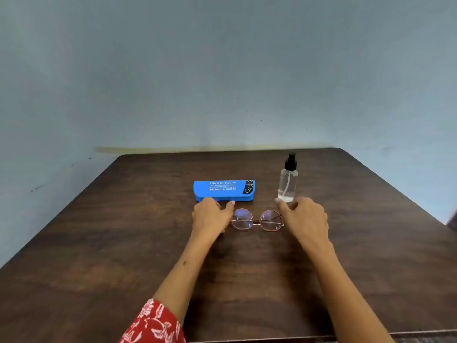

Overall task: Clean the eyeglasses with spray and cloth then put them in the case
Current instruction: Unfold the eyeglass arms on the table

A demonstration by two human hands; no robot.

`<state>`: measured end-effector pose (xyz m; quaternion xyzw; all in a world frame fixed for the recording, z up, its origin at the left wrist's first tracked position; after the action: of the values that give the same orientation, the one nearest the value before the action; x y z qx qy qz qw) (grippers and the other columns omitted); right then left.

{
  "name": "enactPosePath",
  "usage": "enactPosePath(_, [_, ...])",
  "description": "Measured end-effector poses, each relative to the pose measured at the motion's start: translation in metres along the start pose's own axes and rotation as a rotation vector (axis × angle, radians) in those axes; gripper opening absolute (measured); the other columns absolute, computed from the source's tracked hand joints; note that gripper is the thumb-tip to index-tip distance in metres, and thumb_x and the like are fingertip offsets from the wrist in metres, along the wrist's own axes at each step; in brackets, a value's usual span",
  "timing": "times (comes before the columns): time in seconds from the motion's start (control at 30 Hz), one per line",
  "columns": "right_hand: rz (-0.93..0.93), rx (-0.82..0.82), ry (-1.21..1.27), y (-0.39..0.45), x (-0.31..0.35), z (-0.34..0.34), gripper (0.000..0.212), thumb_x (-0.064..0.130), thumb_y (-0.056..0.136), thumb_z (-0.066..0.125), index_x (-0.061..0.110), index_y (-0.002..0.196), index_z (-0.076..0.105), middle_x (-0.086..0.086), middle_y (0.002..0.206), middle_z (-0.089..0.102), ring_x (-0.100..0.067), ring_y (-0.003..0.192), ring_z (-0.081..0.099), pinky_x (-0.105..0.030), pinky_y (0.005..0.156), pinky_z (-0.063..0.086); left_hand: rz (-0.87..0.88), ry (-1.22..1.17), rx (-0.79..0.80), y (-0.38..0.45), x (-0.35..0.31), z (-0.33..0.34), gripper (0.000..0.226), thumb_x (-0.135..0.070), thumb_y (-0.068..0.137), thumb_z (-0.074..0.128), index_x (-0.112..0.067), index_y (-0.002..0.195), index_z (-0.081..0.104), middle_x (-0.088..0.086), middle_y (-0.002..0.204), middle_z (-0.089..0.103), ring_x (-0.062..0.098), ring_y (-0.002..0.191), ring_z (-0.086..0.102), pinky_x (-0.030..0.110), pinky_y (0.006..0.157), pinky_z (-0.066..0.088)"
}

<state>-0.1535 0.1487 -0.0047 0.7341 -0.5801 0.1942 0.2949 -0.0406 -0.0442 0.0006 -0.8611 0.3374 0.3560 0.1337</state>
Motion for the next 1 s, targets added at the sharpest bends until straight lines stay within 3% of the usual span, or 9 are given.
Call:
enactPosePath(0.07, [0.035, 0.027, 0.035, 0.001, -0.002, 0.006, 0.046, 0.059, 0.083, 0.052, 0.016, 0.09, 0.065, -0.009, 0.091, 0.067, -0.035, 0.084, 0.064, -0.033, 0.069, 0.041, -0.084, -0.117, 0.063, 0.003, 0.004, 0.006, 0.034, -0.047, 0.086, 0.059, -0.015, 0.073, 0.06, 0.0, 0.061, 0.065, 0.015, 0.058, 0.069, 0.025, 0.086, 0.049])
enactPosePath(0.17, [0.058, 0.093, 0.093, 0.002, -0.006, 0.022, 0.043, 0.059, 0.082, 0.053, 0.019, 0.096, 0.056, -0.006, 0.087, 0.066, -0.033, 0.077, 0.066, -0.035, 0.076, 0.048, -0.16, -0.283, 0.153, 0.006, 0.009, 0.016, 0.025, -0.039, 0.083, 0.066, -0.014, 0.083, 0.062, 0.001, 0.069, 0.064, 0.016, 0.059, 0.069, 0.033, 0.078, 0.059])
enactPosePath(0.3, [0.042, 0.105, 0.178, 0.002, -0.009, 0.031, 0.031, 0.053, 0.084, 0.054, 0.023, 0.081, 0.063, -0.003, 0.073, 0.068, -0.028, 0.071, 0.067, -0.032, 0.078, 0.049, -0.184, -0.398, 0.218, 0.008, 0.01, 0.022, 0.018, -0.03, 0.083, 0.069, -0.012, 0.088, 0.066, 0.008, 0.084, 0.067, 0.015, 0.058, 0.068, 0.029, 0.069, 0.06])
enactPosePath(0.47, [0.027, 0.011, 0.277, -0.005, -0.006, 0.028, 0.029, 0.047, 0.082, 0.058, 0.022, 0.067, 0.063, 0.005, 0.067, 0.067, -0.026, 0.069, 0.067, -0.033, 0.083, 0.049, -0.204, -0.487, 0.204, 0.008, 0.014, 0.024, 0.016, -0.028, 0.083, 0.07, -0.013, 0.078, 0.069, 0.006, 0.084, 0.068, 0.015, 0.06, 0.067, 0.025, 0.065, 0.059])
enactPosePath(0.6, [0.019, -0.048, 0.34, -0.013, -0.004, 0.022, 0.027, 0.043, 0.08, 0.061, 0.022, 0.063, 0.059, 0.007, 0.066, 0.066, -0.021, 0.068, 0.067, -0.033, 0.081, 0.048, -0.168, -0.547, 0.205, 0.011, 0.015, 0.026, 0.016, -0.026, 0.081, 0.071, -0.011, 0.08, 0.07, 0.005, 0.086, 0.07, 0.015, 0.065, 0.067, 0.03, 0.073, 0.059])
enactPosePath(0.77, [-0.055, -0.06, 0.344, -0.028, 0.004, 0.015, 0.015, 0.023, 0.073, 0.069, 0.019, 0.065, 0.056, 0.006, 0.074, 0.06, -0.006, 0.071, 0.055, -0.019, 0.065, 0.035, -0.051, -0.562, 0.16, 0.012, 0.022, 0.026, 0.01, -0.016, 0.072, 0.079, -0.011, 0.074, 0.071, 0.005, 0.081, 0.072, 0.017, 0.078, 0.07, 0.037, 0.082, 0.058])
enactPosePath(0.87, [-0.109, -0.061, 0.326, -0.03, 0.006, 0.019, 0.021, 0.022, 0.067, 0.075, 0.02, 0.065, 0.054, 0.004, 0.076, 0.055, -0.008, 0.067, 0.053, -0.013, 0.059, 0.034, 0.062, -0.444, 0.051, 0.01, 0.021, 0.023, 0.015, -0.013, 0.067, 0.082, -0.016, 0.068, 0.068, -0.003, 0.079, 0.073, 0.014, 0.08, 0.069, 0.034, 0.079, 0.056])
enactPosePath(1.0, [-0.155, -0.087, 0.279, -0.03, 0.007, 0.022, 0.021, 0.021, 0.069, 0.075, 0.019, 0.068, 0.054, 0.003, 0.077, 0.053, -0.008, 0.067, 0.05, -0.013, 0.058, 0.033, 0.166, -0.442, -0.009, 0.007, 0.017, 0.022, 0.023, -0.01, 0.065, 0.083, -0.022, 0.066, 0.063, -0.006, 0.078, 0.072, 0.008, 0.077, 0.068, 0.021, 0.073, 0.054])
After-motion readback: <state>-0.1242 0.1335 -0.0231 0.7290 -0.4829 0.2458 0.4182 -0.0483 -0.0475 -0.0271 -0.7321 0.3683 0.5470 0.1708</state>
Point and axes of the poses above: each hand's wrist, its own y-axis towards the middle knuckle, its own z-axis out of the palm, x = y × z, the point moved 6 cm from there along y, towards the middle knuckle
